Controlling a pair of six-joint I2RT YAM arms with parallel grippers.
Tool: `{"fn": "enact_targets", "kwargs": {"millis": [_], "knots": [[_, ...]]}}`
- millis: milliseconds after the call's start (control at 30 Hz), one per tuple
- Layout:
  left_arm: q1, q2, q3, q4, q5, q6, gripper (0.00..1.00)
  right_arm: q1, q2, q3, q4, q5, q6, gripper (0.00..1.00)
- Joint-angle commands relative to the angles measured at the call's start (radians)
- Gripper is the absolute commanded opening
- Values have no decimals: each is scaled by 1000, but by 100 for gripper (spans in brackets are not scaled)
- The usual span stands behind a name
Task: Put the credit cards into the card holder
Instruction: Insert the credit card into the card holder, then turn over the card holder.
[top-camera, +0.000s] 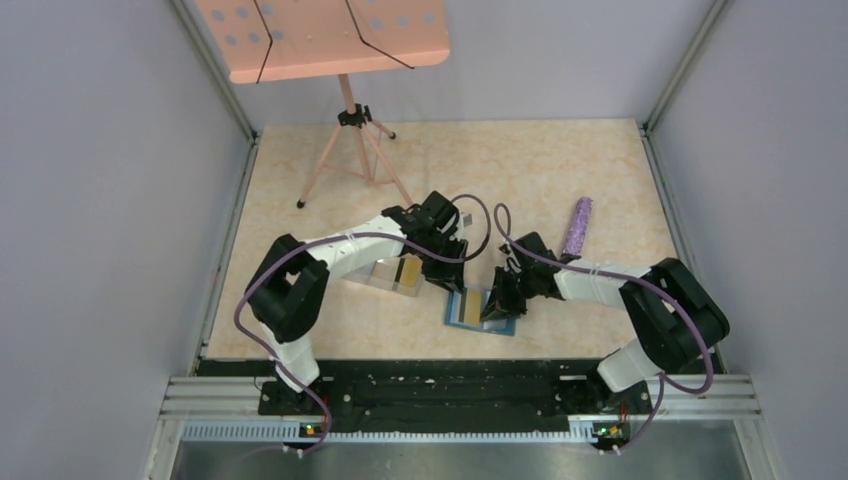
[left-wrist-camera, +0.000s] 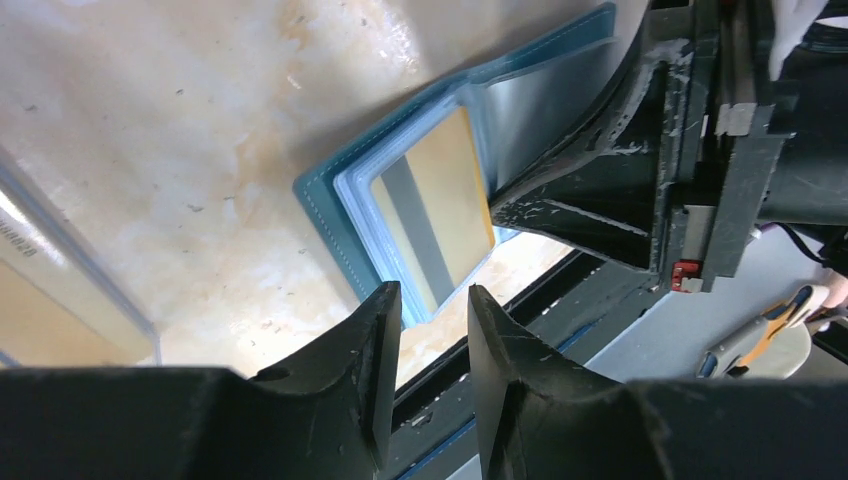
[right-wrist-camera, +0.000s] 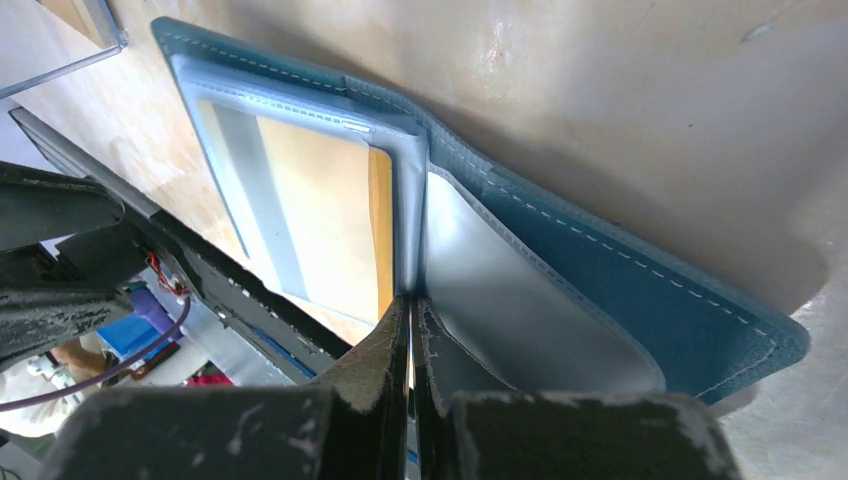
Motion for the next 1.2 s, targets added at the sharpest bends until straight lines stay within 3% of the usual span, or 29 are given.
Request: {"fn": "enact_targets", "kwargs": {"millis": [0,467,767,967,1167], "knots": [[-5,-9,-12,37,47,-14,36,18,25,12,14,40,-7,0],[-5,59,-40,63,87,4,38,18,31,17,10,42,0,0],[-6,76,-17,44,89,20,28,19,36,21,11,40,2,0],[-7,65,-11,23,75,35,34,18,36,25,11,42,4,0],[-11,110,-12,49,139,40,32,18,36,24,13,42,8,0]]}}
